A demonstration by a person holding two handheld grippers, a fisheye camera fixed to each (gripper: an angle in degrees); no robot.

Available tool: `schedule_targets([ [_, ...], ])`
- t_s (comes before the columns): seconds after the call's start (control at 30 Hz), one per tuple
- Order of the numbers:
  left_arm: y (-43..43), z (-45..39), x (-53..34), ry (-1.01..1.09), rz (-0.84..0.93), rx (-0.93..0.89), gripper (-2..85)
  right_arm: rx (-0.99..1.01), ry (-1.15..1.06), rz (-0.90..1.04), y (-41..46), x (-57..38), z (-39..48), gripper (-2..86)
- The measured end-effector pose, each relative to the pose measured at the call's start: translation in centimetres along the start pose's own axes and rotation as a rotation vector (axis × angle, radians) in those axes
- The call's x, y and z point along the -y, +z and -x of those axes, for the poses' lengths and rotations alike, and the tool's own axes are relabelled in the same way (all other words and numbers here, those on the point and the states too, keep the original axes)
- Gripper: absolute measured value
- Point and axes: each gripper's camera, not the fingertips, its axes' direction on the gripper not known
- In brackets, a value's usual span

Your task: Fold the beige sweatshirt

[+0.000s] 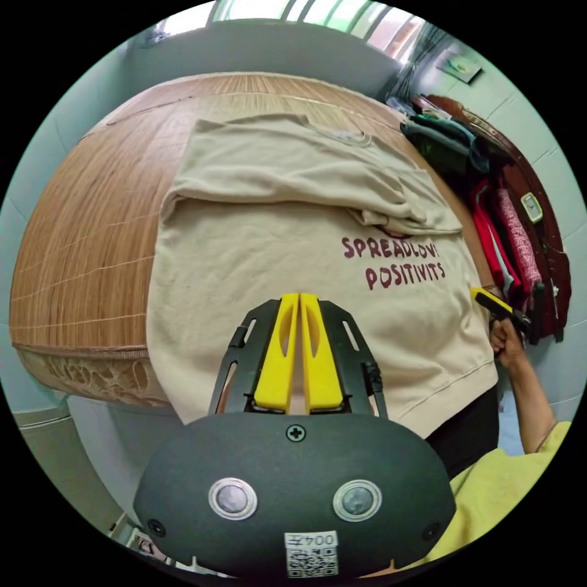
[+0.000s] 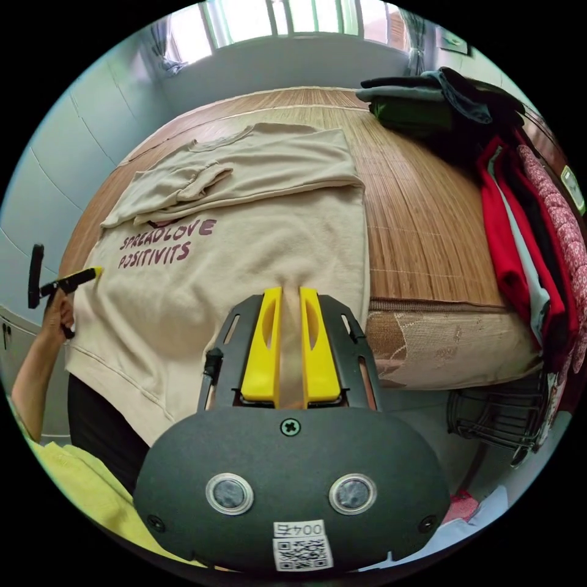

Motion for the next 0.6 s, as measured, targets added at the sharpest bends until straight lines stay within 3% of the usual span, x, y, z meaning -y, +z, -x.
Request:
schedule_targets([
  [0.07,0.3,-0.9,-0.2,0.015,-0.012,0.006,0.8,0.109,0.023,-0.018,-1.1,-0.1,-2.6,6.5],
  [0.2,0.6,-1.9,-0.4,0.030,-0.026,0.009,0.5,0.130,0.147,-0.114,-3.3,-0.7,-8.2,6.6],
  [0.6,1.5,-2.7,-1.1,0.038,-0.059,-0.010,0.2,0.308,0.325,0.006,-0.9,-0.5,-19.8,7.4],
])
